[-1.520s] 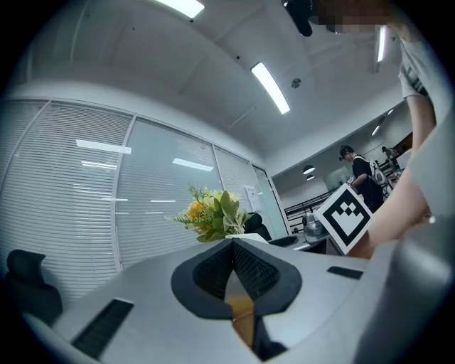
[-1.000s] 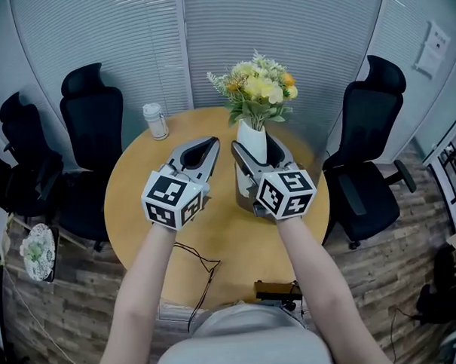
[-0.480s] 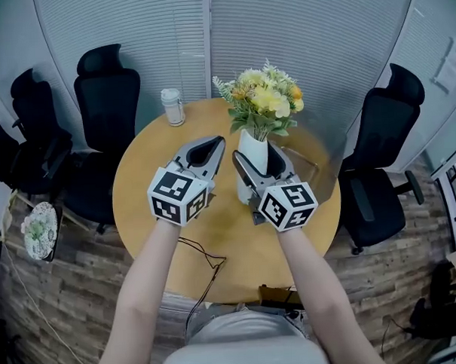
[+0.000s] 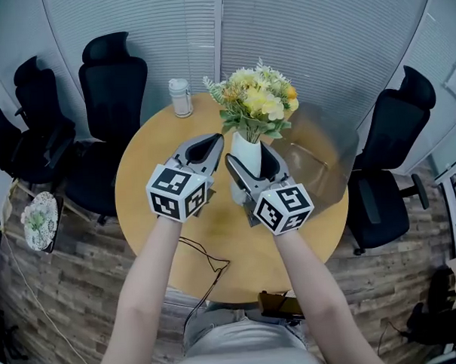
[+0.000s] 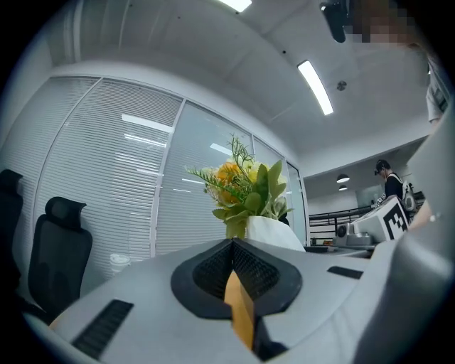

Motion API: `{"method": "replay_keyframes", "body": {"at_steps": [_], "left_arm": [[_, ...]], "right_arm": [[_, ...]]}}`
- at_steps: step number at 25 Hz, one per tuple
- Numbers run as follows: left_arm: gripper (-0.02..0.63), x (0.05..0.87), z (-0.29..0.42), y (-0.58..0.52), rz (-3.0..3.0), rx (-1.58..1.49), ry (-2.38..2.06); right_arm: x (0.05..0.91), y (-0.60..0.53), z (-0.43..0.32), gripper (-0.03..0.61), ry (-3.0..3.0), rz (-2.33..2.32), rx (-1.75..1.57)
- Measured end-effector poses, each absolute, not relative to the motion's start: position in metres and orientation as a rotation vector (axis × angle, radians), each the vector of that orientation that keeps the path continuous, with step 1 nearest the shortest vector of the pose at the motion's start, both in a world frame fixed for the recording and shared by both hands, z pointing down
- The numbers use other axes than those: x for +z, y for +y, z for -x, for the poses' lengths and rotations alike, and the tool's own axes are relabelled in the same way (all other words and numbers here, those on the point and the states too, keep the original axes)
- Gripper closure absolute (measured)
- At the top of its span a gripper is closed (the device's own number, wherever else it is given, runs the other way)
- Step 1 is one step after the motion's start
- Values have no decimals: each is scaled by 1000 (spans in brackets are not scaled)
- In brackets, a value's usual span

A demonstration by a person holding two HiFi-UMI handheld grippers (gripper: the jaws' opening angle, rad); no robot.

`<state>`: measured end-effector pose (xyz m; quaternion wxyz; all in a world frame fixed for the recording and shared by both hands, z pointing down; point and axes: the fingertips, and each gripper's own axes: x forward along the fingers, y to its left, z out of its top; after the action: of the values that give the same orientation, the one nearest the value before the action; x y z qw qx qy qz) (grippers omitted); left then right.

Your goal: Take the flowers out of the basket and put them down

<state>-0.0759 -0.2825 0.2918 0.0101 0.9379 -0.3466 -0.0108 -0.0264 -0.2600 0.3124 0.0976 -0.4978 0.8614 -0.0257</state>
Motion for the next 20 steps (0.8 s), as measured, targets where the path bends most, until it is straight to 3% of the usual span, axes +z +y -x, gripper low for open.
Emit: {"method": "replay_keyframes", "body": {"at_steps": [6, 20], "left_arm": [[611, 310, 117, -302, -2869, -56, -1101], [611, 346, 119, -317, -2801, -51, -1090]], "right_arm": [[334, -271, 74, 216, 2585, 1430, -108], [359, -290, 83, 216, 2685, 1334, -101]]}}
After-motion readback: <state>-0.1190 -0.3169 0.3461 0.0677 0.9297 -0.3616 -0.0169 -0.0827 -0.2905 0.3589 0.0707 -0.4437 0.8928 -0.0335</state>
